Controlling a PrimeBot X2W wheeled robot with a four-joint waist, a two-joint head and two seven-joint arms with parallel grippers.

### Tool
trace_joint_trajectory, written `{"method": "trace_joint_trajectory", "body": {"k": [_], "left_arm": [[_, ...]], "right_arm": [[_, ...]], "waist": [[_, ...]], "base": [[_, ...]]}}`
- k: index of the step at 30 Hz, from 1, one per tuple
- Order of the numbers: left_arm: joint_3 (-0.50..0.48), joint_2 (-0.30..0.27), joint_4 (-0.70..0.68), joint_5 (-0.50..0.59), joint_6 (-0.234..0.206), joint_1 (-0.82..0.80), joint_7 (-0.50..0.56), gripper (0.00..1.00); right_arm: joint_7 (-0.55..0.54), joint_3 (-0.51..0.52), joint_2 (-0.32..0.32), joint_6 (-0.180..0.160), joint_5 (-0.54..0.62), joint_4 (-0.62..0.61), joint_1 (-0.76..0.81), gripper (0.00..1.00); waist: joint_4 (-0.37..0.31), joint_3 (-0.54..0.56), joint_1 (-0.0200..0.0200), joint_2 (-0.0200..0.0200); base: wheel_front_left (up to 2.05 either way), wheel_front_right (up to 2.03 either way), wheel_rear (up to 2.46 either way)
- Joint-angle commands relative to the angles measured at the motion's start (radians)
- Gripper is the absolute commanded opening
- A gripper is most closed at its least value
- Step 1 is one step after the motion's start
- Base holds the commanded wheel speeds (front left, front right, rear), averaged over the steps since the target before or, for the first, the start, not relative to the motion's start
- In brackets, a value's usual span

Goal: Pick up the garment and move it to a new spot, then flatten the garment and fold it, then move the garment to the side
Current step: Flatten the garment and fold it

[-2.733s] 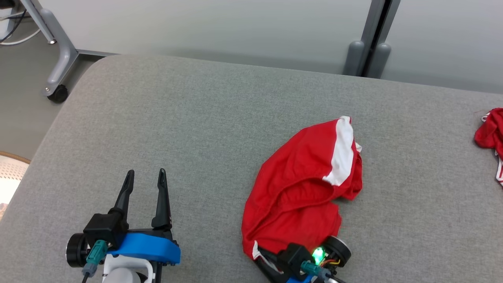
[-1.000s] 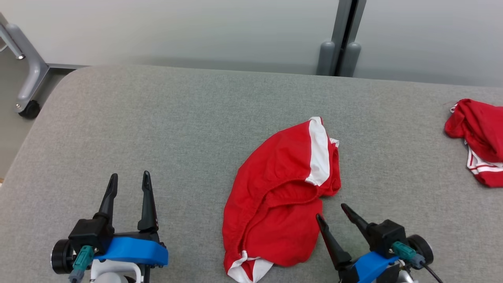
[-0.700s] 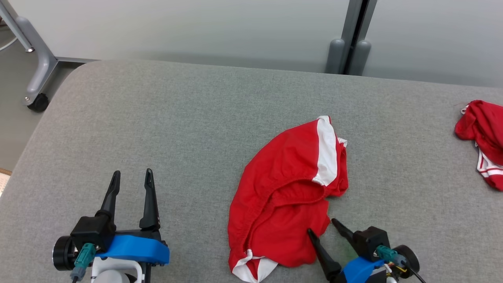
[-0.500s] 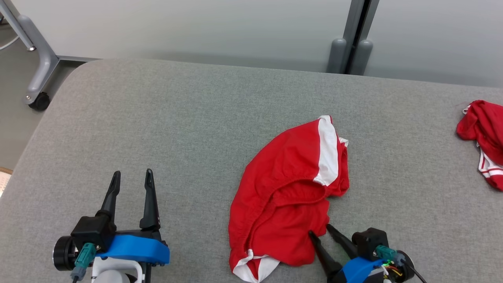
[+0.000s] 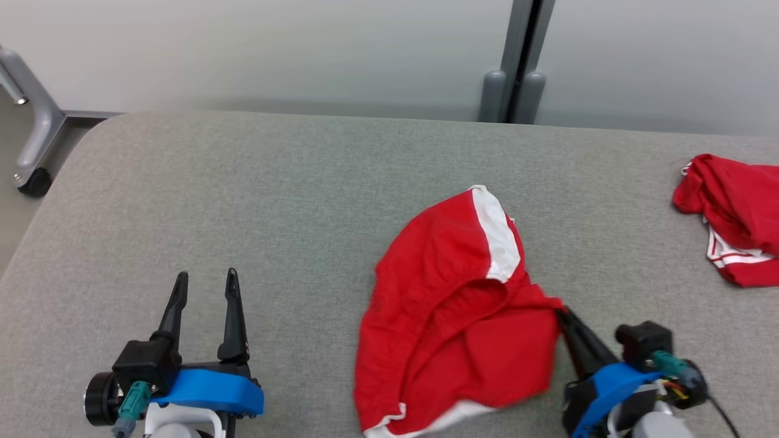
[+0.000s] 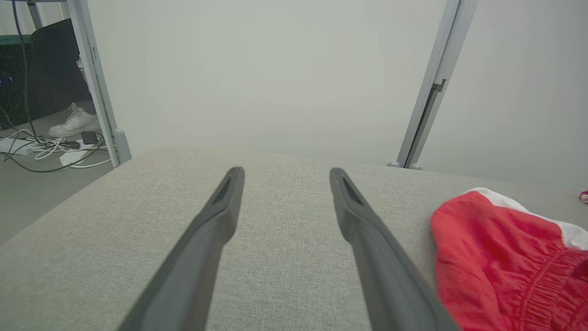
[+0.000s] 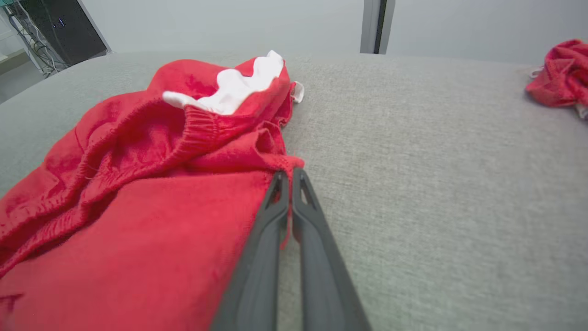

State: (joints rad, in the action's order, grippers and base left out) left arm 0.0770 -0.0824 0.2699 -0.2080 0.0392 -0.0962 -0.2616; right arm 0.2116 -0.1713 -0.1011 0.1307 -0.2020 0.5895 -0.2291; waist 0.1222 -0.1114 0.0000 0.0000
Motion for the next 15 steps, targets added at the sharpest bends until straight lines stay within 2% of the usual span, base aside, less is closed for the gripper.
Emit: {"method": "trace_joint_trajectory", "body": {"k": [1, 11, 12, 14, 15], "left_arm": [[0.001, 0.004, 0.002, 0.006, 0.003, 0.006, -0.005, 1.0], [0.005, 0.009, -0.004, 0.006, 0.005, -0.001, -0.005, 1.0], [0.002, 0.009, -0.004, 0.005, 0.005, 0.0, -0.005, 1.0], [0.0, 0.01, -0.004, 0.005, 0.006, 0.002, -0.005, 1.0], [-0.002, 0.01, -0.003, 0.005, 0.007, 0.003, -0.005, 1.0]], "right_arm": [[-0.007, 0.018, -0.018, 0.0, 0.008, -0.021, 0.021, 0.0], [-0.183, 0.222, -0.096, 0.0, 0.018, -0.262, 0.201, 0.0], [-0.201, 0.235, -0.096, 0.0, 0.023, -0.276, 0.218, 0.04], [-0.21, 0.262, -0.085, 0.0, 0.031, -0.312, 0.23, 0.79], [-0.214, 0.268, -0.078, 0.0, 0.035, -0.325, 0.238, 1.0]], "waist": [[-0.009, 0.006, 0.0, 0.0], [-0.027, 0.0, 0.0, 0.0], [-0.028, -0.001, 0.0, 0.0], [-0.029, -0.002, 0.0, 0.0], [-0.03, -0.002, 0.0, 0.0]], "base": [[0.0, 0.0, 0.0], [0.0, 0.0, 0.0], [0.0, 0.0, 0.0], [0.0, 0.0, 0.0], [0.0, 0.0, 0.0]]}}
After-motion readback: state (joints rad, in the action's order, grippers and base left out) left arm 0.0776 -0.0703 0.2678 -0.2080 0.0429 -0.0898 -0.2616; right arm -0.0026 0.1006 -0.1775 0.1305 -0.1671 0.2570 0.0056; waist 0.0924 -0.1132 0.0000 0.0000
